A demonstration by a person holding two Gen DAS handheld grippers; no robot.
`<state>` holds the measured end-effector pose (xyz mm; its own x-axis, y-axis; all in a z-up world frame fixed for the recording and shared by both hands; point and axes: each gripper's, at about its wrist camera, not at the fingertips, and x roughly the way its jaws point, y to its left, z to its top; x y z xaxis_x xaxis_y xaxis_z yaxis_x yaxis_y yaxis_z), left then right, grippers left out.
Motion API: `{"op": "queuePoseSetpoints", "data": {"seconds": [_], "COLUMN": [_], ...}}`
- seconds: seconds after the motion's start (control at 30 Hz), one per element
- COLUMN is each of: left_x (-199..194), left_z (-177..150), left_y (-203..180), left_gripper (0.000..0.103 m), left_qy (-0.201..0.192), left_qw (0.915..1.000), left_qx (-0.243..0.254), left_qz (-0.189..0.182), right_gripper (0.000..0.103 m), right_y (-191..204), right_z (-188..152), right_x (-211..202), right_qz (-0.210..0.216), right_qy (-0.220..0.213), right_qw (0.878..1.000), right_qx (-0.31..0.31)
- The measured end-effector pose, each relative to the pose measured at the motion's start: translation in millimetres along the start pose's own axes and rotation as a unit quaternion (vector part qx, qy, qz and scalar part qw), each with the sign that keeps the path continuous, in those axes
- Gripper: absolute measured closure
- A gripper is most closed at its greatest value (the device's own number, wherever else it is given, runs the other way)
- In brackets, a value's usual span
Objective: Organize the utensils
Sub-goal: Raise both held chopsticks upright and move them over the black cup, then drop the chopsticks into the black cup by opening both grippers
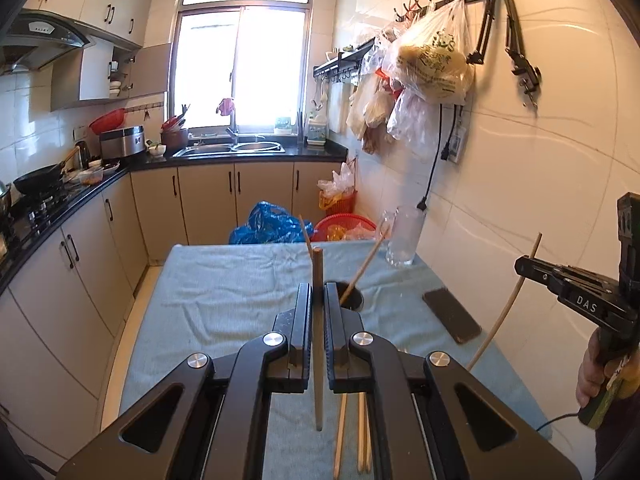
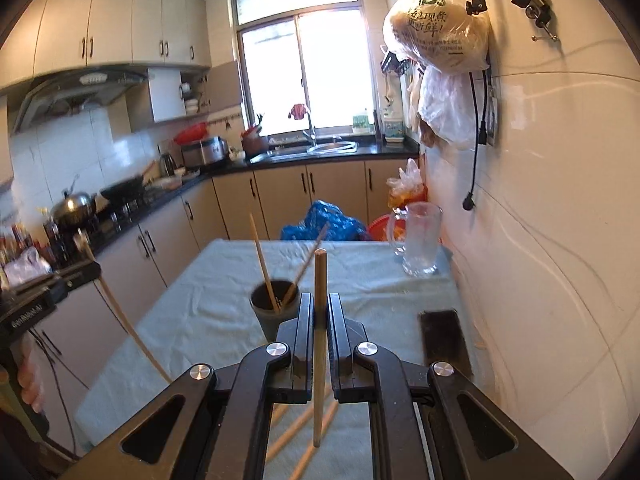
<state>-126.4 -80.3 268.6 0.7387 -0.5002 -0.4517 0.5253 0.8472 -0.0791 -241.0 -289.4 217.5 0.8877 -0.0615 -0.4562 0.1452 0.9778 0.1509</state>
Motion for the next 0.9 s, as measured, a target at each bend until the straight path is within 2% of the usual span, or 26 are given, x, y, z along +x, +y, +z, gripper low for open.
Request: {"op": "queuePoseSetpoints", "data": {"seconds": [0.13, 0.3, 0.5, 0.7, 0.8, 0.9], "left_x": [19, 50, 95, 139, 170, 192], "left_z": [31, 69, 95, 101, 92, 80], "left_y": [4, 8, 2, 3, 6, 11], "left_gripper": [0.098, 0.098, 0.098, 0.098, 0.098, 0.098], "left_qy": [-0.013, -0.023, -0.032, -0.024, 0.004, 0.033], "left_qw": [0.9999, 0.9985, 0.998, 0.9983, 0.9985, 0.998], "left_qx": [-0.009, -0.048, -0.053, -0.053, -0.054, -0.053], "left_qz": [0.004, -0.015, -0.01, -0.004, 0.001, 0.009], "right_gripper": [0.096, 0.096, 0.096, 0.096, 0.096, 0.096], "right_y": [6, 15, 18, 9, 3, -3], "right_z": [23, 51, 75, 85, 82, 75], "right_x": [10, 34, 71, 112, 133, 158], "right_qz": [0.014, 0.024, 0.035, 0.038, 0.031, 0.03], "right_qy": [-0.03, -0.058, -0.075, -0.077, -0.072, -0.045], "right_qw": [0.999, 0.998, 0.996, 0.994, 0.993, 0.994], "right_qx": [0.012, 0.023, 0.044, 0.074, 0.086, 0.097]}}
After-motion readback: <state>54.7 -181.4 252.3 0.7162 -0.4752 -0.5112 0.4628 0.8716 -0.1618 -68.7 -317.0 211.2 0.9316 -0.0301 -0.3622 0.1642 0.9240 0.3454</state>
